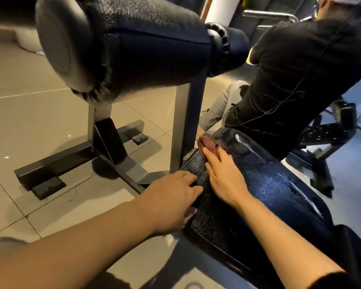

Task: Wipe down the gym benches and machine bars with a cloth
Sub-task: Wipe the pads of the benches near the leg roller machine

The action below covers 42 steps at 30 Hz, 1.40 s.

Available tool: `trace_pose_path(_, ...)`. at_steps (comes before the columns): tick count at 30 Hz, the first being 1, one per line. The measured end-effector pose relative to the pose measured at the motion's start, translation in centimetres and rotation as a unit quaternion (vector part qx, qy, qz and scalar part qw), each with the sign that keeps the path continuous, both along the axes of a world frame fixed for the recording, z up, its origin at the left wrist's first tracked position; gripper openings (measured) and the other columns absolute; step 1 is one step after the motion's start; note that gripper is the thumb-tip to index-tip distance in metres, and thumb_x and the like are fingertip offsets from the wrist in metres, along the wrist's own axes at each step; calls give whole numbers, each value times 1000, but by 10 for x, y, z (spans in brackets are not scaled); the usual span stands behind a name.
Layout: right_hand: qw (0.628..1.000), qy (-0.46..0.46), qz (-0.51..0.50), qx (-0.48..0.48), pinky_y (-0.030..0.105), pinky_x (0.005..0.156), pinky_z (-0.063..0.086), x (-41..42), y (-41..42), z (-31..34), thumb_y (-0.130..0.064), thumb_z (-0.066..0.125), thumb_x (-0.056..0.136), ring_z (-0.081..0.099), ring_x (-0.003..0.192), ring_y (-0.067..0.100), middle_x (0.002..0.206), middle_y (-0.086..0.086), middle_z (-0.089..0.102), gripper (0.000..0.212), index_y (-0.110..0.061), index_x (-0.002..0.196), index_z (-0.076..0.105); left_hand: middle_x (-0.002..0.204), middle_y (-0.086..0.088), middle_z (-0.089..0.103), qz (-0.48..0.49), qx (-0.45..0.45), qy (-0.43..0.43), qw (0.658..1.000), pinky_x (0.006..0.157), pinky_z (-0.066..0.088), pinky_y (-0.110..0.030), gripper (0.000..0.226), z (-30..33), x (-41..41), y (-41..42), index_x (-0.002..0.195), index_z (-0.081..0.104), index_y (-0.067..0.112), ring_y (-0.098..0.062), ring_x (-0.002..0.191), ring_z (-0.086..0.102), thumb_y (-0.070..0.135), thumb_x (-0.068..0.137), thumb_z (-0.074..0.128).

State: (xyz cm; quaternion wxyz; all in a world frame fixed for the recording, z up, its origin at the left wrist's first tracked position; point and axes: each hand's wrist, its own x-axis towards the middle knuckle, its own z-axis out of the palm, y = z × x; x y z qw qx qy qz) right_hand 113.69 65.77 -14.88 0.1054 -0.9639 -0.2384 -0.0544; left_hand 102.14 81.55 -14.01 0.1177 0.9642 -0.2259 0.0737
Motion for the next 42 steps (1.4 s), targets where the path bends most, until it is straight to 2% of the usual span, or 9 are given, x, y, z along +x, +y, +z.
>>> trace_pose_path(5, 997, 0, 69, -44, 43, 117, 24, -5, -29, 5, -37, 26, 101, 28, 139, 27, 156, 5, 26, 51, -32, 152, 29, 136, -4, 43, -4, 9, -14, 1000, 107, 34, -35, 48, 0, 19, -13, 136, 45, 18, -21, 127, 38, 43, 95, 48)
trace_pose_path(11, 995, 8, -101, -18, 47, 117, 18, 61, -30, 10, -22, 36, 104, 29, 137, 35, 152, 19, 29, 47, -19, 150, 33, 140, -6, 42, 1, 7, -9, 1000, 110, 32, -35, 47, 2, 39, -26, 135, 47, 17, -22, 130, 38, 43, 96, 47)
trace_pose_path(15, 1000, 1, -4, -25, 41, 120, 4, 48, -18, 3, -25, 35, 104, 20, 144, 31, 158, 11, 22, 47, -26, 151, 33, 140, -3, 44, 1, -17, -17, 1000, 110, 30, -31, 47, 0, 58, -33, 134, 49, 17, -19, 130, 39, 44, 96, 45)
trace_pose_path(18, 999, 14, 24, -22, 41, 121, 9, 54, -45, 10, -24, 35, 104, 22, 144, 27, 159, 4, 22, 47, -31, 151, 31, 142, 0, 43, 1, -29, -28, 999, 111, 29, -29, 47, -5, 76, -38, 135, 49, 18, -18, 130, 39, 44, 96, 44)
trace_pose_path(25, 975, 33, -217, -22, 45, 115, 20, 112, -76, 15, -22, 38, 102, 30, 138, 37, 154, 18, 27, 46, -19, 148, 36, 117, -1, 61, 16, -56, -60, 996, 97, 45, -31, 49, -12, 100, -49, 112, 65, 15, -20, 109, 57, 45, 87, 36)
trace_pose_path(29, 989, -28, -143, -33, 45, 108, 26, 134, -30, 17, -19, 39, 101, 32, 135, 30, 150, 13, 34, 42, -15, 142, 42, 111, 6, 64, 25, -70, -77, 994, 92, 46, -23, 46, -14, 102, -49, 108, 68, 21, -11, 102, 60, 47, 84, 38)
trace_pose_path(33, 999, -15, -38, -21, 43, 117, 18, 103, -43, 5, -22, 34, 104, 26, 140, 30, 156, 7, 24, 47, -26, 151, 30, 111, 7, 65, 24, -74, -79, 994, 91, 48, -23, 47, -15, 109, -50, 108, 69, 22, -10, 102, 62, 47, 83, 38)
trace_pose_path(39, 983, 16, -184, -10, 44, 112, 24, 150, -77, 17, -20, 34, 103, 31, 136, 40, 154, 17, 28, 44, -20, 147, 39, 111, 7, 63, 38, -62, -75, 995, 94, 44, -25, 45, -16, 110, -53, 107, 66, 22, -11, 104, 59, 46, 87, 34)
trace_pose_path(42, 991, 4, -130, 2, 40, 108, 24, 144, -38, 21, -16, 35, 103, 31, 134, 37, 152, 16, 29, 44, -16, 146, 40, 113, 7, 63, 44, -56, -67, 995, 95, 41, -24, 45, -13, 110, -54, 109, 66, 22, -11, 104, 58, 46, 87, 34)
